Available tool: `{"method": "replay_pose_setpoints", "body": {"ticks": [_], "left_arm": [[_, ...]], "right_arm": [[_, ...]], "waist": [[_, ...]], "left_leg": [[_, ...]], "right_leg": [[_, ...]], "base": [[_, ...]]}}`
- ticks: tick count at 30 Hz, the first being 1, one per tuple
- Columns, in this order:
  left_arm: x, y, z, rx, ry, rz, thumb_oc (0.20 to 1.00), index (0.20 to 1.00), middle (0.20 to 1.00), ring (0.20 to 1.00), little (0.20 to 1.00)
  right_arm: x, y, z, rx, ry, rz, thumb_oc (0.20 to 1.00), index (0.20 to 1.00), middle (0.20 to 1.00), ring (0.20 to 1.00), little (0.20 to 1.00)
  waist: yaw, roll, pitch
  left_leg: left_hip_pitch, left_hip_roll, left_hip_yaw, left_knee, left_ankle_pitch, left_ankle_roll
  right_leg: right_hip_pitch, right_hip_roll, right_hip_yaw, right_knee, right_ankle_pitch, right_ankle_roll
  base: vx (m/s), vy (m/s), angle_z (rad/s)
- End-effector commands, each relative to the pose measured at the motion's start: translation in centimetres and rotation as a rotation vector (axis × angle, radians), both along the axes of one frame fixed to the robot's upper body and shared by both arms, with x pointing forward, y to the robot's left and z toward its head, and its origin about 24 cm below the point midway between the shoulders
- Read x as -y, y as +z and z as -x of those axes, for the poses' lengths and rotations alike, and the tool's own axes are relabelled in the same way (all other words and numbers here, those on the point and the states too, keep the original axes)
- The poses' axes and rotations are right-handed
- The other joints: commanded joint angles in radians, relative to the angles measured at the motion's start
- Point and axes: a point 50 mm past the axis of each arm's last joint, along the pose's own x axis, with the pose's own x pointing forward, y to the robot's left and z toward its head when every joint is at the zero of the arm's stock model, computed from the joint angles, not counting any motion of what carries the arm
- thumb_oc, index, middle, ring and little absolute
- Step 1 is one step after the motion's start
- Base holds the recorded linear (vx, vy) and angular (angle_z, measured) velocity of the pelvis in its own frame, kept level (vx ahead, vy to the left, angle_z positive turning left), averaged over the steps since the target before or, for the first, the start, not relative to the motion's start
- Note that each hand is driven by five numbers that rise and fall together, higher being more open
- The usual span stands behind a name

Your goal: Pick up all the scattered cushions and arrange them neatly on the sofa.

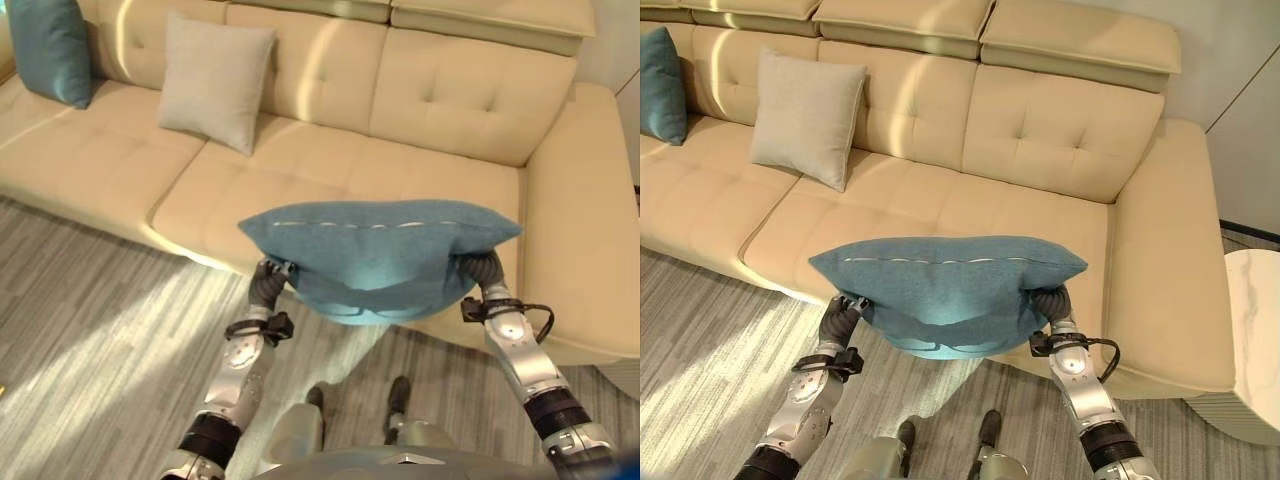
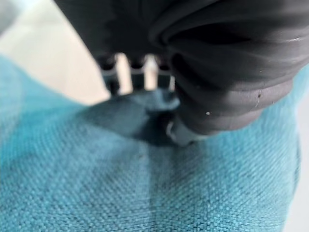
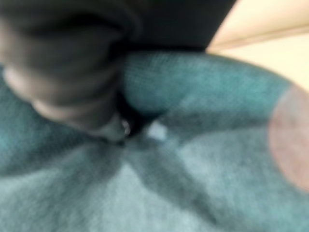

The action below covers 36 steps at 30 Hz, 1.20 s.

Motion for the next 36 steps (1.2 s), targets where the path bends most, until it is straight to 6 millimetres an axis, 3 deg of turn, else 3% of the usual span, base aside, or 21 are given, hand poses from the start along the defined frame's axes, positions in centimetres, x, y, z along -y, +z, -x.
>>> {"method": "replay_pose_setpoints", "body": {"ticks": [1, 3, 6, 8, 9, 10, 13, 14, 18, 24, 30, 35, 36], "left_arm": [[1.0, 4.9, -1.8, 0.261, -0.090, -0.006, 0.200, 0.200, 0.200, 0.200, 0.200], [1.0, 5.4, -2.1, 0.283, -0.099, -0.018, 0.200, 0.200, 0.200, 0.200, 0.200], [0.8, 5.0, -1.7, 0.265, -0.098, -0.031, 0.200, 0.200, 0.200, 0.200, 0.200], [0.2, 5.1, -1.4, 0.258, -0.105, -0.063, 0.200, 0.200, 0.200, 0.200, 0.200], [-0.2, 5.6, -1.5, 0.275, -0.102, -0.077, 0.200, 0.200, 0.200, 0.200, 0.200], [-0.3, 5.7, -1.6, 0.280, -0.103, -0.086, 0.200, 0.200, 0.200, 0.200, 0.200], [-0.5, 5.8, -1.6, 0.283, -0.081, -0.080, 0.200, 0.200, 0.200, 0.200, 0.200], [-0.5, 5.6, -1.5, 0.277, -0.078, -0.077, 0.200, 0.200, 0.200, 0.200, 0.200], [-0.1, 4.7, -0.9, 0.247, -0.094, -0.071, 0.200, 0.200, 0.200, 0.200, 0.200], [0.4, 3.9, -0.6, 0.213, -0.110, -0.063, 0.200, 0.200, 0.200, 0.200, 0.200], [0.8, 4.5, -1.0, 0.234, -0.105, -0.060, 0.200, 0.200, 0.200, 0.200, 0.200], [1.1, 7.0, -3.1, 0.325, -0.072, -0.113, 0.200, 0.200, 0.200, 0.200, 0.200], [1.3, 8.7, -4.4, 0.389, -0.042, -0.126, 0.200, 0.200, 0.200, 0.200, 0.200]], "right_arm": [[-2.5, 4.1, -1.2, 0.230, 0.111, -0.077, 0.200, 0.200, 0.200, 0.200, 0.200], [-2.5, 4.3, -1.6, 0.236, 0.092, -0.093, 0.200, 0.200, 0.200, 0.200, 0.200], [-2.8, 3.9, -1.1, 0.226, 0.093, -0.092, 0.200, 0.200, 0.200, 0.200, 0.200], [-3.3, 3.6, -1.0, 0.214, 0.106, -0.105, 0.200, 0.200, 0.200, 0.200, 0.200], [-4.0, 4.1, -1.2, 0.229, 0.133, -0.104, 0.200, 0.200, 0.200, 0.200, 0.200], [-4.3, 4.2, -1.3, 0.233, 0.140, -0.110, 0.200, 0.200, 0.200, 0.200, 0.200], [-4.7, 4.3, -1.5, 0.232, 0.158, -0.105, 0.200, 0.200, 0.200, 0.200, 0.200], [-4.8, 4.7, -1.8, 0.246, 0.169, -0.100, 0.200, 0.200, 0.200, 0.200, 0.200], [-4.8, 3.9, -1.6, 0.207, 0.176, -0.093, 0.200, 0.200, 0.200, 0.200, 0.200], [-4.6, 3.4, -1.1, 0.183, 0.179, -0.105, 0.200, 0.200, 0.200, 0.200, 0.200], [-4.2, 3.5, -0.8, 0.188, 0.170, -0.103, 0.200, 0.200, 0.200, 0.200, 0.200], [-5.3, 6.5, -2.4, 0.304, 0.176, -0.070, 0.200, 0.200, 0.200, 0.200, 0.200], [-6.4, 8.6, -3.6, 0.373, 0.192, -0.056, 0.200, 0.200, 0.200, 0.200, 0.200]], "waist": [[0.017, -0.007, -0.055], [0.049, -0.005, -0.048], [0.048, -0.002, -0.068], [0.051, -0.011, -0.064], [0.032, 0.012, -0.032], [0.029, 0.020, -0.027], [0.036, 0.027, -0.037], [0.039, 0.018, -0.044], [0.040, -0.002, -0.080], [0.033, 0.005, -0.094], [0.015, 0.026, -0.102], [-0.002, 0.035, -0.084], [-0.009, 0.044, -0.062]], "left_leg": [[0.000, -0.011, 0.022, -0.142, 0.027, -0.010], [-0.081, -0.066, 0.039, -0.209, 0.063, -0.017], [-0.023, -0.043, 0.038, -0.208, 0.093, -0.004], [0.017, -0.052, 0.063, -0.141, 0.043, 0.032], [0.044, -0.044, 0.075, -0.110, 0.023, 0.062], [0.049, -0.037, 0.081, -0.103, 0.011, 0.068], [0.075, -0.028, 0.089, -0.113, -0.012, 0.068], [0.085, -0.024, 0.096, -0.122, -0.021, 0.064], [0.134, -0.022, 0.093, -0.174, -0.022, 0.048], [0.190, 0.007, 0.088, -0.252, 0.008, 0.022], [0.189, 0.031, 0.076, -0.272, 0.030, -0.002], [0.168, 0.042, 0.078, -0.272, 0.029, -0.003], [0.135, 0.042, 0.081, -0.272, 0.038, -0.002]], "right_leg": [[0.057, 0.007, 0.037, 0.008, -0.043, 0.177], [0.090, 0.029, 0.077, 0.005, -0.079, 0.176], [0.118, 0.016, 0.083, 0.043, -0.092, 0.182], [0.102, -0.036, 0.105, 0.183, -0.084, 0.205], [0.003, -0.066, 0.108, 0.367, -0.017, 0.207], [-0.025, -0.072, 0.105, 0.402, -0.023, 0.202], [-0.023, -0.100, 0.070, 0.294, -0.044, 0.190], [-0.032, -0.113, 0.067, 0.162, -0.023, 0.196], [0.036, -0.084, 0.095, 0.015, 0.029, 0.223], [0.061, -0.058, 0.090, 0.005, 0.003, 0.222], [0.071, -0.035, 0.089, 0.005, -0.036, 0.215], [0.038, -0.031, 0.105, 0.005, -0.035, 0.214], [-0.001, -0.031, 0.113, 0.005, -0.026, 0.213]], "base": [[0.19, 0.103, 0.04], [0.27, 0.197, -0.26], [0.34, 0.309, -0.70], [0.23, 0.424, -0.44], [0.06, 0.341, -0.81], [0.06, 0.287, -0.62], [0.16, 0.025, 0.20], [0.21, -0.074, 0.06], [0.24, -0.096, -0.24], [0.12, -0.089, 0.10], [0.06, -0.037, 0.00], [0.02, 0.010, -0.02], [-0.04, 0.031, -0.06]]}}
